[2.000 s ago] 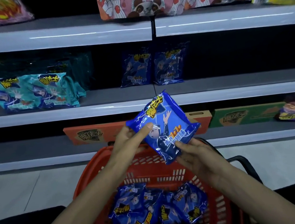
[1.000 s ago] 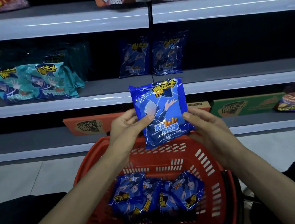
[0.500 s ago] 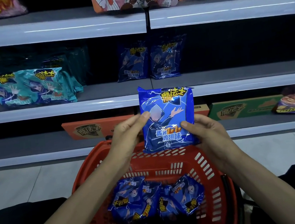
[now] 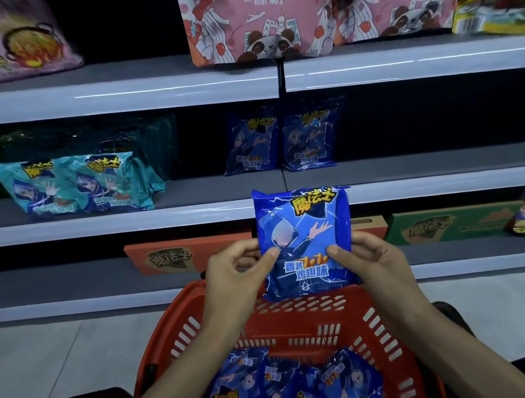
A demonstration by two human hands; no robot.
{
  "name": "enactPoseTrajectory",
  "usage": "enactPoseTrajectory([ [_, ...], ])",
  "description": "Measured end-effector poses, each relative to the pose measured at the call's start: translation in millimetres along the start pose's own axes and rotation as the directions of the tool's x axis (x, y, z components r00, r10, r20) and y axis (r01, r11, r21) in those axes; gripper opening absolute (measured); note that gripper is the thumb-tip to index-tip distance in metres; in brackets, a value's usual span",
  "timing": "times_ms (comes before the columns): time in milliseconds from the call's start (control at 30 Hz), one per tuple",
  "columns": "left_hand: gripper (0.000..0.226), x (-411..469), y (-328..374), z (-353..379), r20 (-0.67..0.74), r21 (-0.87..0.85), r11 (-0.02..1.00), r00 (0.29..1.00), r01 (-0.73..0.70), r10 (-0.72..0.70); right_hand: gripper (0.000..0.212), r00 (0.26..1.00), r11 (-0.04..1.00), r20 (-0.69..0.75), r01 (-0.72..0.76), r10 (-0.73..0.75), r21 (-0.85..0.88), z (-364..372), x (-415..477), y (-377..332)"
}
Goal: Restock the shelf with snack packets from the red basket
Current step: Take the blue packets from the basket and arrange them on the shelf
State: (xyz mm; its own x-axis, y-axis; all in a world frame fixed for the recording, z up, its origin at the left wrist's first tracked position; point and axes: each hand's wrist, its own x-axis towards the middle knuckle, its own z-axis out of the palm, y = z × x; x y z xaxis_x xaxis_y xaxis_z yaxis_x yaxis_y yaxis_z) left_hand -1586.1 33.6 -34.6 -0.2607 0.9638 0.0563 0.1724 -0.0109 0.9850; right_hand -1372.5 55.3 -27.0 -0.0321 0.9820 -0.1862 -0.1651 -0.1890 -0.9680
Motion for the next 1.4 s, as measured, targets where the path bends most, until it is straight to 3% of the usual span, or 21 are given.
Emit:
enactPoseTrajectory([
  [133,0.013,15.5,-4.1,-1.3,-0.031,0.008,1.000,1.000,0.005,-0.005,0.013,0.990,0.973,-0.049,0.121,-0.133,-0.199,15.3,16.7,7.8],
  [267,0.010,39.4,-9.8,-1.5,-0.103,0.043,0.999,0.994,0.030,-0.025,0.005,0.939,0.795,-0.070,0.243,-0.336,-0.555,30.2,41.8,17.3],
  [367,0.007,60.9,-12.6,-0.7,-0.138,0.054,0.998,0.990,0.027,-0.019,0.009,0.930,0.744,-0.091,0.222,-0.355,-0.630,46.6,63.6,16.9],
  [533,0.010,109.5,-14.2,3.0,-0.243,0.032,0.998,0.969,0.048,-0.039,0.017,0.921,0.729,-0.128,0.200,-0.367,-0.655,74.4,105.8,4.6],
  [800,0.019,185.1,-7.5,5.3,-0.350,-0.120,0.993,0.935,0.015,-0.056,0.059,0.927,0.809,-0.081,0.274,-0.366,-0.521,103.2,150.9,-10.5],
  [1067,0.021,224.6,-28.0,10.4,-0.314,-0.189,0.978,0.938,0.086,-0.143,0.051,0.964,0.797,-0.016,0.210,-0.266,-0.566,111.4,186.6,-5.0],
  [1400,0.016,244.3,-31.0,10.7,-0.223,-0.105,0.994,0.973,0.037,-0.060,0.058,0.966,0.791,0.001,0.212,-0.258,-0.574,115.7,205.9,6.1],
])
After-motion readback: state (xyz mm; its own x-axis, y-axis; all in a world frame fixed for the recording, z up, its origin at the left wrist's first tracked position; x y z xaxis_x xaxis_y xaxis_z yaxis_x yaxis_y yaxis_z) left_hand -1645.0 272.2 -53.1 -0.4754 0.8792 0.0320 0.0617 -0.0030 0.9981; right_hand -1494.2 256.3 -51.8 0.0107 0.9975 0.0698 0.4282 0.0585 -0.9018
